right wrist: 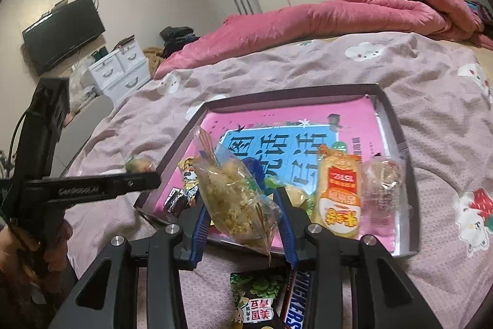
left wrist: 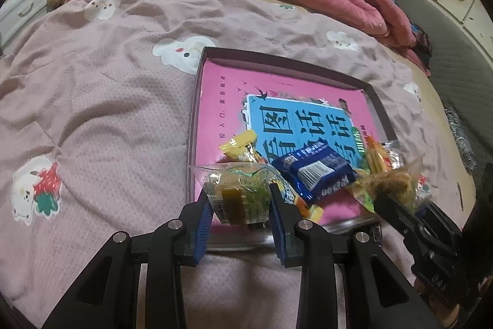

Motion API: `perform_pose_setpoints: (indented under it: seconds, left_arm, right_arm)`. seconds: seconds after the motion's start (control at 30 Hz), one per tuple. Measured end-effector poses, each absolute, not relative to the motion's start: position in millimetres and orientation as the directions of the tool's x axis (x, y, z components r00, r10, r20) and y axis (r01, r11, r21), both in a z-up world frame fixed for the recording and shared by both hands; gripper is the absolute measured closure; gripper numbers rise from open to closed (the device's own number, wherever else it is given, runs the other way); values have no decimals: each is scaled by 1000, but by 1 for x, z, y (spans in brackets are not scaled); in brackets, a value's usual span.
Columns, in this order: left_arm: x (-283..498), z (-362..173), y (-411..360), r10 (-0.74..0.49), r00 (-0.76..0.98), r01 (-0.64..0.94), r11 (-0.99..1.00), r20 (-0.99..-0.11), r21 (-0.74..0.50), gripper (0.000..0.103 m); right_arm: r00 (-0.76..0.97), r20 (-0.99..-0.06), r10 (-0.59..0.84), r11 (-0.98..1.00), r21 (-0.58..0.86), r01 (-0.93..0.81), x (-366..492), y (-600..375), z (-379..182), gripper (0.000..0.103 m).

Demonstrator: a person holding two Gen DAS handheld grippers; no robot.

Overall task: Organize snacks
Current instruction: 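Place the pastry in the tray with the left tool while the right tool places the pastry bag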

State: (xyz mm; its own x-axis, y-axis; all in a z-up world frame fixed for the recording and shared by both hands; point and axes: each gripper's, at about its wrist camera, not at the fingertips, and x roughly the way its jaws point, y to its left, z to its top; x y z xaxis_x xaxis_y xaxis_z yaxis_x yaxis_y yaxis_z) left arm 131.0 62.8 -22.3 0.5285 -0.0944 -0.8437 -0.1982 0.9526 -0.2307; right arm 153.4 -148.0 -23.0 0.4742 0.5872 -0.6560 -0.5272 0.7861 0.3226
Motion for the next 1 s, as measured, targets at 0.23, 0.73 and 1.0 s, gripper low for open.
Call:
perform_pose_setpoints:
  seconds: [0.23, 0.73, 1.0]
  left_arm:
    - [137, -31, 57, -75, 518, -199, 958, -852, -205, 68]
    - [137, -38, 58, -74, 504, -218, 953, -861, -210, 50]
    - [134, -34, 56, -78, 493, -208, 956, -866, -205, 39]
  right_arm:
    - [464, -671, 578, 789, 315, -527, 158, -140, -35, 62]
    - [486, -667, 565, 810, 338, -479, 159, -154, -36, 62]
    - [502, -658, 561, 811, 317, -491, 151, -157, -28, 62]
